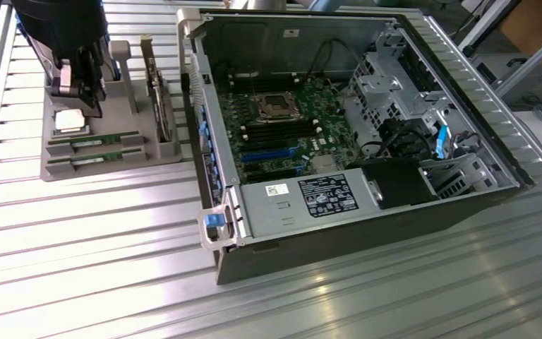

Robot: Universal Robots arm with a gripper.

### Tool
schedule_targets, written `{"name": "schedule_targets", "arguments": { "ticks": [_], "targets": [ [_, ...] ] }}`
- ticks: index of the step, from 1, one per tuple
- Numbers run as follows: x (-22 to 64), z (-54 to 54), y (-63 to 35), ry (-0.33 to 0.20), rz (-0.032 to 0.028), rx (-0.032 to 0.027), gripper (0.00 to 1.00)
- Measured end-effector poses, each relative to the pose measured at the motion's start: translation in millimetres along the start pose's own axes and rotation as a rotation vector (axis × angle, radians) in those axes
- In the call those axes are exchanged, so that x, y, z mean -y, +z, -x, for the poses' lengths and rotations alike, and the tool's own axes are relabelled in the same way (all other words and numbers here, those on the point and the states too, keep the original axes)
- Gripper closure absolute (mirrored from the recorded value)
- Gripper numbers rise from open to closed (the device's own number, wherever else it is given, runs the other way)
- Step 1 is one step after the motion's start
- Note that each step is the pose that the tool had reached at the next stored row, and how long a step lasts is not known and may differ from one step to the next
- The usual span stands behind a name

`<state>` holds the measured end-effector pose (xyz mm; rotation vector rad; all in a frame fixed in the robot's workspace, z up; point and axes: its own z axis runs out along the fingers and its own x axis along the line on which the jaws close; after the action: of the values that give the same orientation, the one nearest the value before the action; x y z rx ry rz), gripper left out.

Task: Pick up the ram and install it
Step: 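Pick up the ram and move it above insertion slot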

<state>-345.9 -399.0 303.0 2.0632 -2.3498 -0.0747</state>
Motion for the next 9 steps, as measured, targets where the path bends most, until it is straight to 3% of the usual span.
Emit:
{"name": "schedule_targets", "arguments": {
  "ticks": [9],
  "targets": [
    [0.3,-0.2,6.7,0.0,0.0001,0.0,0.64]
  ]
}}
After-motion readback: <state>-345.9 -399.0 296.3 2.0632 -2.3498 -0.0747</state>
